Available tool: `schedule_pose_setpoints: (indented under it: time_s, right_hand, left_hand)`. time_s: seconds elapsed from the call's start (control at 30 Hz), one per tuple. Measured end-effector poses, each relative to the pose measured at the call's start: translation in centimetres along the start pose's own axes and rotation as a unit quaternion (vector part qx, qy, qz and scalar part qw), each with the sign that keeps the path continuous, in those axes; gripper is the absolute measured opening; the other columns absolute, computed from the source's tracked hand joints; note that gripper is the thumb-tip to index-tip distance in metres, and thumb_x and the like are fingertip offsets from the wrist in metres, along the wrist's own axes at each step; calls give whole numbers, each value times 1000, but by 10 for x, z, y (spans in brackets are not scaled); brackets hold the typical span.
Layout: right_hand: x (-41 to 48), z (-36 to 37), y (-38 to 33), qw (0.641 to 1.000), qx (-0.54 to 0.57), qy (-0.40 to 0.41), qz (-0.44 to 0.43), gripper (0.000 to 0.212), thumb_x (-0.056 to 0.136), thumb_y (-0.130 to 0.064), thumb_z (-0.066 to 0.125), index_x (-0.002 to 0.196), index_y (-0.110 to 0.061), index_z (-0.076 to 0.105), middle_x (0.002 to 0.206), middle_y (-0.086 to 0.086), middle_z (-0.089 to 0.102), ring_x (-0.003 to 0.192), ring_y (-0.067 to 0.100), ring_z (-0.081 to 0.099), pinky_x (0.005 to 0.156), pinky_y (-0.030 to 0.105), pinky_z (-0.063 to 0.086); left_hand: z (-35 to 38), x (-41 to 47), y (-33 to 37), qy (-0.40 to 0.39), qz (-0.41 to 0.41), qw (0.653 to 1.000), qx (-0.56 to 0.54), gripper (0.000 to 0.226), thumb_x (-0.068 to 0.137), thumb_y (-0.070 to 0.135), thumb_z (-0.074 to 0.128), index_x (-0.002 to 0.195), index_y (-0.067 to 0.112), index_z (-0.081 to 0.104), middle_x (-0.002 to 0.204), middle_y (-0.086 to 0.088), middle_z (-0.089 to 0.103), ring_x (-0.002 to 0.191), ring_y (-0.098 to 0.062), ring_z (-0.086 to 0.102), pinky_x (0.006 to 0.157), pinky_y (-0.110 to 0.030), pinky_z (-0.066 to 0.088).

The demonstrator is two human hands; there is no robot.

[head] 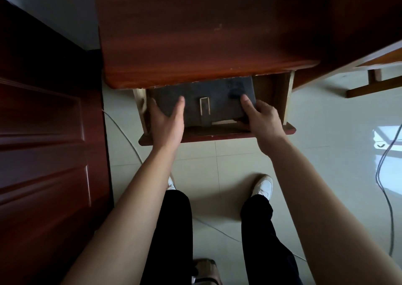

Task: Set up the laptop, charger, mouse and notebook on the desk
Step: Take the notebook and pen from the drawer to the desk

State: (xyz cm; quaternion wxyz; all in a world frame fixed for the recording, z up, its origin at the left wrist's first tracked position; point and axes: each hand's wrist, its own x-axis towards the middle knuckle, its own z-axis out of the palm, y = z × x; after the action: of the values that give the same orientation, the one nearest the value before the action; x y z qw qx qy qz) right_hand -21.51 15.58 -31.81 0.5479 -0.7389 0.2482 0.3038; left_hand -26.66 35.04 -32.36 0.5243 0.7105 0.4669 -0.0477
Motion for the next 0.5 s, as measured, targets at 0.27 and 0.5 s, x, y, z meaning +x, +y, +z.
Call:
schedule_pose_setpoints:
  time_s: [0.27,0.5]
  right_hand:
    - [-48,-41,49,983,175,48,13,28,100,-36,60,92,-13,73,74,3,68,68,22,67,54,23,46]
    - [-94,-91,72,969,246,7,2,32,98,-29,57,72,-18,72,64,-1,49,53,11,44,46,21,36]
  left_hand:
    - [-21,-25,-37,33,216,958,186,64,101,45,28,144,0,45,146,-19,50,137,-32,44,115,-42,32]
    - [-29,-27,-43,143,95,973,153,71,94,29,59,149,-3,28,158,-28,18,146,-42,21,117,-47,23]
